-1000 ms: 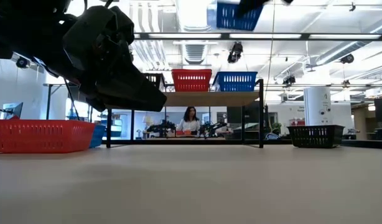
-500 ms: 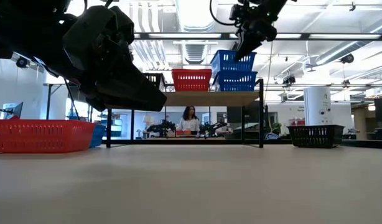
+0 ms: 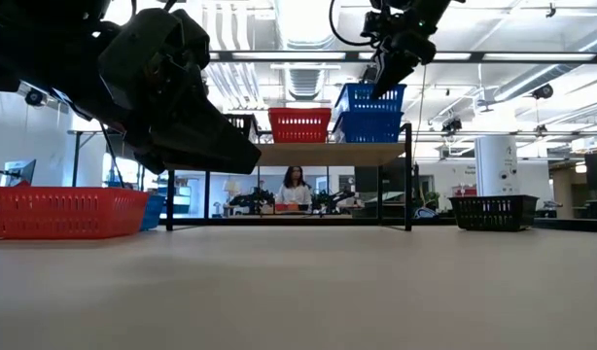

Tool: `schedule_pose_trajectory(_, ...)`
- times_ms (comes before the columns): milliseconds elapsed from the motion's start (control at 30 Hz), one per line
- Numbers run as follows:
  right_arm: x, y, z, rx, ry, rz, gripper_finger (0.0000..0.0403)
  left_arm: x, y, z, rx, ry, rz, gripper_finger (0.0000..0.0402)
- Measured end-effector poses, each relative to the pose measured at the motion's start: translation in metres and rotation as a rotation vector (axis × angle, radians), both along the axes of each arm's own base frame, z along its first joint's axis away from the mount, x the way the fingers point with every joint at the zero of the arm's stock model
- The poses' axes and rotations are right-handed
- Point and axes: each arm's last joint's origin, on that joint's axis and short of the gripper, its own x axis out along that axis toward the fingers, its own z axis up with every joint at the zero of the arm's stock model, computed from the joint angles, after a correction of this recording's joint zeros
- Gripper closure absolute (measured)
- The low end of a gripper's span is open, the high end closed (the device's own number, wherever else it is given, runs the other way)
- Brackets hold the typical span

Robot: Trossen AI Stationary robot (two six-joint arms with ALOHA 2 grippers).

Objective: Stack baskets on shelf by color
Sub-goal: Stack the bottom blue bin on the blue bin on the shelf, then stack the top black bin on the black bin on the shelf

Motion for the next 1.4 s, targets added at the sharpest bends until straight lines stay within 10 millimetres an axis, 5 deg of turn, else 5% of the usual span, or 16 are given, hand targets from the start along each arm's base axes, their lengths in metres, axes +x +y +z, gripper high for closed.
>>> schedule_pose_trajectory(433, -0.002, 0.002, 0.006, 0.022, -0.062, -0.070, 0.0291, 0.000, 0.000, 0.000, 0.000, 0.000, 0.000, 0.0265)
schedule_pose_trajectory(600, -0.004, 0.016, 0.010, 0.092, -0.111, -0.143, 0.0284, 0.000, 0.000, 0.000, -0.001, 0.000, 0.000, 0.0265)
schedule_pose_trajectory(700, -0.001, 0.045, 0.007, 0.131, -0.115, -0.086, 0.0297, 0.000, 0.000, 0.000, -0.004, 0.000, 0.002, 0.0265)
schedule_pose_trajectory(867, 0.001, 0.120, -0.014, 0.095, -0.058, -0.029, 0.0327, 0.000, 0.000, 0.000, -0.004, 0.000, 0.002, 0.0265)
schedule_pose_trajectory(1067, -0.030, 0.194, -0.059, -0.025, 0.009, -0.024, 0.0358, 0.000, 0.000, 0.000, -0.001, 0.000, 0.001, 0.0265)
schedule_pose_trajectory(1200, -0.062, 0.188, -0.087, 0.021, 0.040, -0.219, 0.0373, 0.000, 0.000, 0.000, 0.001, 0.000, 0.000, 0.0265)
schedule_pose_trajectory(1400, -0.100, 0.148, -0.122, 0.092, 0.046, -0.575, 0.0365, 0.001, 0.001, 0.001, 0.037, 0.001, -0.014, 0.0265)
